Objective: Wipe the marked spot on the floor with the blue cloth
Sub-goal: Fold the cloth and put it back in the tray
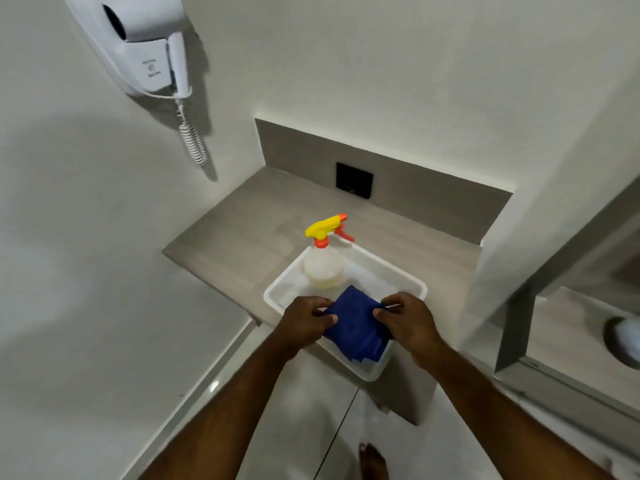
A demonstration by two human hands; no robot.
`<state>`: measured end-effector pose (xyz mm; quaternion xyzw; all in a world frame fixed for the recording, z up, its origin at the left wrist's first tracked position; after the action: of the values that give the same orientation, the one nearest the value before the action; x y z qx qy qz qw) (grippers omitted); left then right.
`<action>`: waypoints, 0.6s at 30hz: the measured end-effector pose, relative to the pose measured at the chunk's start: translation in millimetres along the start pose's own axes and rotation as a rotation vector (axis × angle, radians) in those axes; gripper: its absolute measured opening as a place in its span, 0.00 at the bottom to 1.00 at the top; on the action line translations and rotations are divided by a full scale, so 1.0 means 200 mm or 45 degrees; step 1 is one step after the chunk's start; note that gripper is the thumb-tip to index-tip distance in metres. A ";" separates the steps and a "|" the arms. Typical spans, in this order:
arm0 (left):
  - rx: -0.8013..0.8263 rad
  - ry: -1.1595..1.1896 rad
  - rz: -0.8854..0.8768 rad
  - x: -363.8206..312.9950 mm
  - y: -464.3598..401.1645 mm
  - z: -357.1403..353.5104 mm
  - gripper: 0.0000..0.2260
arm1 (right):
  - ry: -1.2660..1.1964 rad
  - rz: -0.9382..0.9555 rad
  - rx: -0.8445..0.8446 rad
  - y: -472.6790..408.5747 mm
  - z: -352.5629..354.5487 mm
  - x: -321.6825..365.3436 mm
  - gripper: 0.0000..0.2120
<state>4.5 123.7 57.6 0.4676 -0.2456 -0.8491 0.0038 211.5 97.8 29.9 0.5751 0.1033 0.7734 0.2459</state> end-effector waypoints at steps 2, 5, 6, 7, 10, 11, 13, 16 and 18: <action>-0.002 -0.199 0.002 -0.01 -0.12 -0.08 0.13 | 0.347 0.150 0.003 -0.07 0.04 0.03 0.10; -0.003 -0.542 0.039 0.04 -0.23 -0.13 0.15 | 0.624 0.218 0.134 -0.14 -0.03 0.00 0.11; -0.010 -0.602 0.059 0.06 -0.24 -0.14 0.15 | 0.706 0.239 0.182 -0.16 -0.06 -0.01 0.12; -0.017 -0.647 0.074 0.09 -0.25 -0.15 0.15 | 0.783 0.270 0.218 -0.17 -0.10 -0.02 0.13; -0.034 -0.859 0.130 0.12 -0.25 -0.16 0.13 | 0.995 0.371 0.235 -0.19 -0.18 -0.01 0.13; -0.049 -0.964 0.143 0.12 -0.26 -0.16 0.12 | 1.054 0.416 0.229 -0.20 -0.21 -0.01 0.13; -0.073 -1.154 0.139 0.11 -0.25 -0.17 0.11 | 1.162 0.487 0.234 -0.22 -0.25 0.00 0.13; -0.072 -1.273 0.156 0.12 -0.24 -0.18 0.11 | 1.332 0.549 0.282 -0.23 -0.28 0.00 0.13; -0.067 -1.292 0.180 0.13 -0.23 -0.19 0.11 | 1.424 0.566 0.309 -0.25 -0.29 -0.01 0.14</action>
<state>30.7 141.3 0.6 -0.0216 -0.2261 -0.9727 -0.0469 169.8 146.5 -12.7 0.1140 0.1815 0.9735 -0.0802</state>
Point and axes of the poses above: each hand's wrist, its own y-axis away from the middle knuckle, its own z-axis out of the back of the hand, x = y × z, the point moved 10 cm from there along -y, towards the middle knuckle, and after that the axes turned 4 degrees about -y, right-handed, at the moved point
